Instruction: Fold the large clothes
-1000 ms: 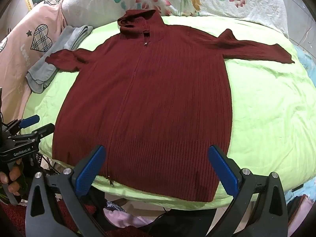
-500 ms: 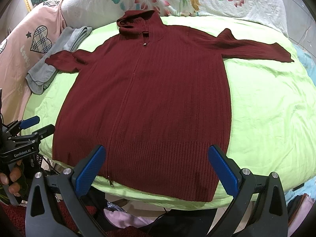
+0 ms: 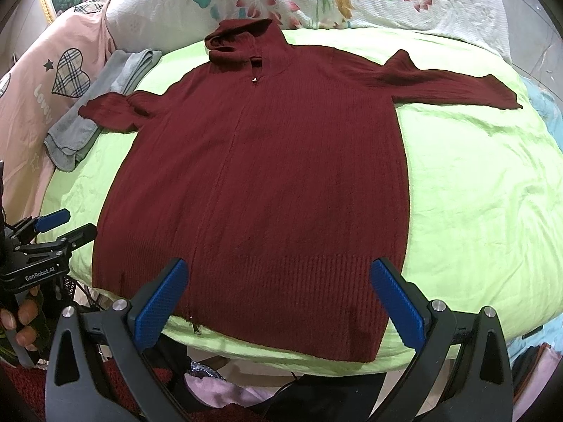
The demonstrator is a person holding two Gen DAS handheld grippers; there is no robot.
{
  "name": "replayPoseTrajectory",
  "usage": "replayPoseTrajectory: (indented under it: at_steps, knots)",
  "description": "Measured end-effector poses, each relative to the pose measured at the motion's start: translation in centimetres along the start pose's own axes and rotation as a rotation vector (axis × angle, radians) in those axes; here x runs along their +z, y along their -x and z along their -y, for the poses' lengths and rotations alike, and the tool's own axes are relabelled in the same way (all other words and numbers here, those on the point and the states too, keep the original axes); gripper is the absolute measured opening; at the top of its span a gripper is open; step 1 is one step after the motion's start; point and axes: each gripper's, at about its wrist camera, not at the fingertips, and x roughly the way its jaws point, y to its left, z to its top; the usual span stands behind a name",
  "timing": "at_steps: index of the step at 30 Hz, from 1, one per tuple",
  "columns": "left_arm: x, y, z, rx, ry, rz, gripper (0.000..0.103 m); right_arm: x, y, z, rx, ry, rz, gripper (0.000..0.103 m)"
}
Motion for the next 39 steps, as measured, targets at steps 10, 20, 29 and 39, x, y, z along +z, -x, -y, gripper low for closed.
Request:
replayPoseTrajectory:
  at_steps: [10, 20, 29, 39]
  knots:
    - [1.0, -0.9, -0.4, -0.002, 0.001, 0.007, 0.079, 0.6, -0.1, 1.3, -0.015, -0.008, 0.047, 0.103]
    - [3.9, -4.3, -2.1, -0.031, 0.056, -0.042, 0.078, 4.2, 0.4, 7.4, -0.092, -0.092, 0.13, 0.103]
    - [7.0, -6.9, -1.8, -0.03, 0.064, -0.046, 0.078, 9.4, -1.2, 20.3, -0.131, -0.328, 0.206, 0.103]
    - [9.6, -10.1, 0.8, -0.044, 0.031, -0.085, 0.078, 15.4, -5.7, 38.8, -0.188, -0.687, 0.297, 0.056]
